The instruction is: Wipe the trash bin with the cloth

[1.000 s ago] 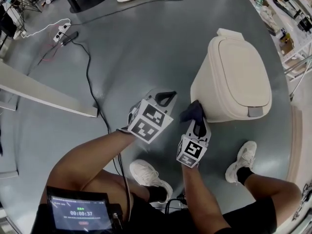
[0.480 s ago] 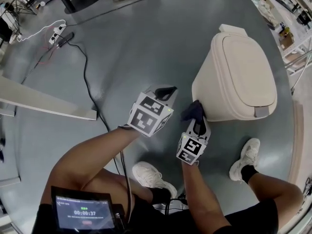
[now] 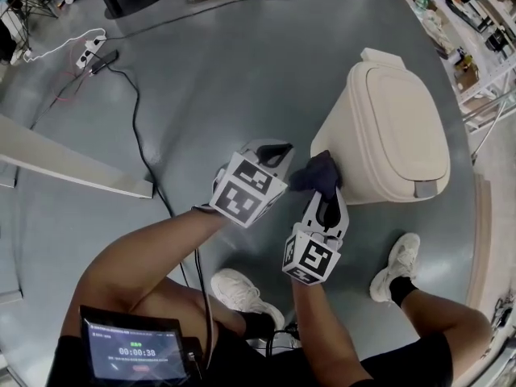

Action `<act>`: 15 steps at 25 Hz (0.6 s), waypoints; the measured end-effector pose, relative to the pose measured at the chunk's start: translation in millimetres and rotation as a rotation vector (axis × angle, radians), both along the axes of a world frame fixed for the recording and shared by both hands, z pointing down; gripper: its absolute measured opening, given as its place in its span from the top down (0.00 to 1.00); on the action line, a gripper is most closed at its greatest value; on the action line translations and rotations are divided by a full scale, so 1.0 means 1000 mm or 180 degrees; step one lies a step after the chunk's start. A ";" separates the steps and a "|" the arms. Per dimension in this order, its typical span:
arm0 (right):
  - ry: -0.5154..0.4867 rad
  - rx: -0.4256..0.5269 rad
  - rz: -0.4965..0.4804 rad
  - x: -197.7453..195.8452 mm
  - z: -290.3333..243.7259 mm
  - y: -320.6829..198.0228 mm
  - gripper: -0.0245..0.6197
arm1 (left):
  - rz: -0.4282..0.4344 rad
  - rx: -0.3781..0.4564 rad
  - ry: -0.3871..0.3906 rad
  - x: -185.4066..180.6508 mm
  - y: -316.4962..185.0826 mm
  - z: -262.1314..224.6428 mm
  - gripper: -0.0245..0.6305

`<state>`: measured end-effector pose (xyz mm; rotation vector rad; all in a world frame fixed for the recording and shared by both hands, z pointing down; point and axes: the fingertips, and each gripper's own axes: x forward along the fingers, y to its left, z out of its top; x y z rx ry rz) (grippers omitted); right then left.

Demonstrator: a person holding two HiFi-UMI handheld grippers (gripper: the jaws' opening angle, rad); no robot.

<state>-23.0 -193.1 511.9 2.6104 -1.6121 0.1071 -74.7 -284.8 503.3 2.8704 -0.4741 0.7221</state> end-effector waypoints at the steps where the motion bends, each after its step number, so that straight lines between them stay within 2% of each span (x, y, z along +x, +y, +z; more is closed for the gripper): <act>1: 0.0025 0.0091 0.0007 -0.001 -0.015 -0.001 0.86 | -0.0015 0.0002 0.0020 0.000 -0.001 -0.002 0.97; 7: 0.0090 0.0414 0.0153 -0.001 -0.074 -0.009 0.86 | -0.0238 -0.0166 0.0082 -0.009 -0.015 -0.002 0.97; 15: 0.0130 0.0214 0.0335 0.014 -0.062 -0.017 0.86 | -0.0199 -0.0147 0.0167 -0.004 -0.013 -0.012 0.97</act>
